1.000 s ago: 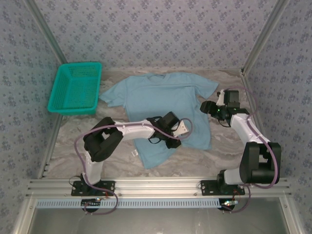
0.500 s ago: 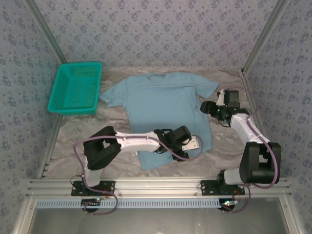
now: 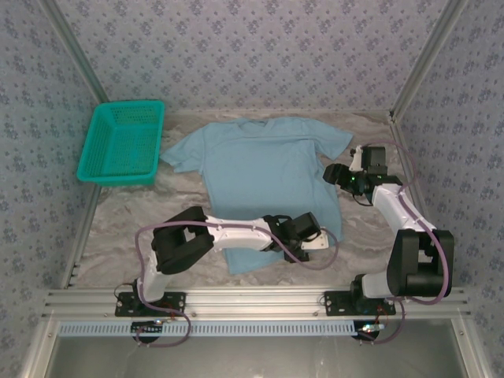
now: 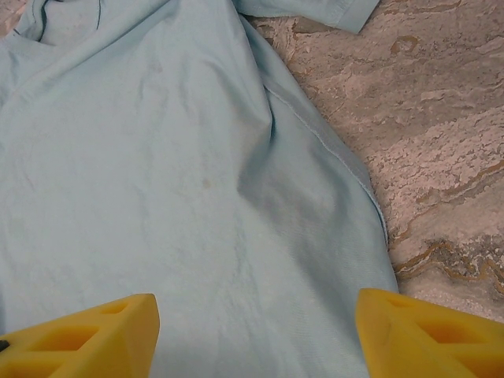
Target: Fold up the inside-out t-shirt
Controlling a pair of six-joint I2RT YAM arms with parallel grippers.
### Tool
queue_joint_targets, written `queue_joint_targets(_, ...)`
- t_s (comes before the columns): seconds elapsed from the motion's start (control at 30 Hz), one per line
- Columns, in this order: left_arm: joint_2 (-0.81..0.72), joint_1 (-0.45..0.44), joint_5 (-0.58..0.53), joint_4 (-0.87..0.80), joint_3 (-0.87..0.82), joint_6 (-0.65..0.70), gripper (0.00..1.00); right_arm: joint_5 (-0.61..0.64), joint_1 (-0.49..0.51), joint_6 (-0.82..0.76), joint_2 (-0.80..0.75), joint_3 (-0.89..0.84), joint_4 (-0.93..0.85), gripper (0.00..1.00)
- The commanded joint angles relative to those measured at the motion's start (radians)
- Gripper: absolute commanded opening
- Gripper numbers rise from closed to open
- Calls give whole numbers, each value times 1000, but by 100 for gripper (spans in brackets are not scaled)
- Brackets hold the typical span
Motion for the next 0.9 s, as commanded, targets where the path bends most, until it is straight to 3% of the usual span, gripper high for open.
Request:
queue_joint_targets(0.0, 24, -10, -61, 6, 22, 30, 66, -21, -5, -14, -8, -13, 0, 69)
queue_joint_targets(0.27, -23, -8, -129, 108, -30, 15, 42, -22, -4, -15, -3, -13, 0, 69)
queue_joint_targets(0.5, -55, 20, -65, 101, -35, -26, 26, -24, -5, -16, -3, -10, -1, 69)
queue_joint_targets(0.87, -98, 85, 116, 77, -55, -102, 29, -21, -5, -19, -3, -10, -3, 69)
